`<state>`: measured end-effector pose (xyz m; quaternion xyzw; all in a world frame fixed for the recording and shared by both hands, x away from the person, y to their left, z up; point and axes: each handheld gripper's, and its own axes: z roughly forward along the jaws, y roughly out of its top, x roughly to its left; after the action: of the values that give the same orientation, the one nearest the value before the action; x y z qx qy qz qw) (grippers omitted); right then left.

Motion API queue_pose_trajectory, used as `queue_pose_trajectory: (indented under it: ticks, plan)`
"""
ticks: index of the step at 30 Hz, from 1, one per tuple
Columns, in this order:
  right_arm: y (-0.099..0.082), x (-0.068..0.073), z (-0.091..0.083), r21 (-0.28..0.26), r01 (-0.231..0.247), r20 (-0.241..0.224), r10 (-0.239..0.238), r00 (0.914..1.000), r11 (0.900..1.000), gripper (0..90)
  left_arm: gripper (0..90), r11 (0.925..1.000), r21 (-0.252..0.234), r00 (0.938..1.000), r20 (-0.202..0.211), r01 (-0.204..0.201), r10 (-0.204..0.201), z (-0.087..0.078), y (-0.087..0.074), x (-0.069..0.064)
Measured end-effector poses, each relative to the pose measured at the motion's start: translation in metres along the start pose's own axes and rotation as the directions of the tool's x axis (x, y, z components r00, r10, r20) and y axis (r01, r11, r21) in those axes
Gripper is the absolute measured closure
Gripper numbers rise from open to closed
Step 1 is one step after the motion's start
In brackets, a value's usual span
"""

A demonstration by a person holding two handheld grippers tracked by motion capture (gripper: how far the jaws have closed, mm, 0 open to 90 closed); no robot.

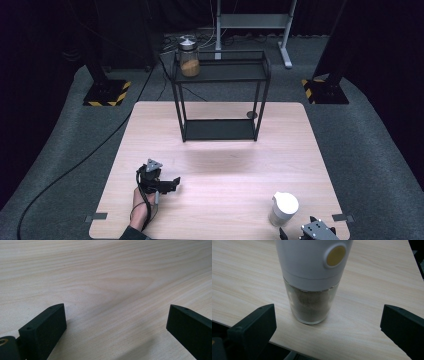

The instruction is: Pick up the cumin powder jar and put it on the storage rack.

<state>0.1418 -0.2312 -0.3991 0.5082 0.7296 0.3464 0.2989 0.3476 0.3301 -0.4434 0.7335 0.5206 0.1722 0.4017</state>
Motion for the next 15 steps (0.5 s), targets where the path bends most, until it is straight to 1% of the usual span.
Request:
queue_pose_trajectory:
  ticks: [1,2,3,4,6,9,10,11,12,15]
  plan:
    - [0.0,0.0,0.0,0.002,0.001,0.002,-0.001,1.0,1.0,0.0,3.0,0.9999,-0.006,0.9999,0.0,0.011,-0.011,0.0,-0.001,0.001]
    - [0.0,0.0,0.001,0.006,0.002,0.0,-0.002,1.0,1.0,0.0,3.4,0.9999,-0.005,0.9999,-0.01,0.01,-0.01,0.0,-0.001,0.0]
    - [0.0,0.0,0.002,0.009,0.003,0.0,-0.003,1.0,1.0,0.0,3.3,0.9999,-0.005,0.9999,-0.01,0.01,-0.01,0.0,-0.001,0.0]
    - [0.0,-0.001,0.002,0.012,0.003,0.0,-0.003,1.0,0.9999,0.0,3.3,0.9999,0.005,0.9999,-0.012,-0.009,0.01,0.001,0.002,0.0]
    - [-0.001,-0.002,0.002,0.009,-0.003,0.0,0.003,1.0,1.0,0.0,2.7,0.9999,0.008,0.9998,-0.011,-0.014,0.014,0.001,0.003,0.001]
    - [-0.001,-0.001,0.001,0.008,0.002,0.004,-0.002,1.0,1.0,0.0,2.6,0.9998,0.01,0.9997,-0.014,-0.018,0.018,0.002,0.003,0.001]
    - [-0.001,-0.001,0.001,0.006,0.004,0.004,-0.004,1.0,1.0,0.0,2.6,0.9995,0.014,0.9992,-0.028,-0.028,0.028,0.003,0.004,-0.003]
    - [-0.001,-0.001,0.001,0.006,0.004,0.004,-0.004,1.0,1.0,0.0,2.6,0.9995,0.014,0.9992,-0.028,-0.028,0.028,0.003,0.004,-0.003]
    - [0.0,-0.002,0.0,0.005,0.004,0.004,-0.004,1.0,1.0,0.0,2.5,0.9985,0.024,0.9977,-0.047,-0.049,0.05,0.004,0.005,-0.009]
    - [0.0,-0.002,-0.001,0.002,0.002,0.011,-0.002,0.9999,1.0,0.0,2.5,0.9978,0.032,0.9965,-0.058,-0.059,0.061,0.004,0.006,-0.012]
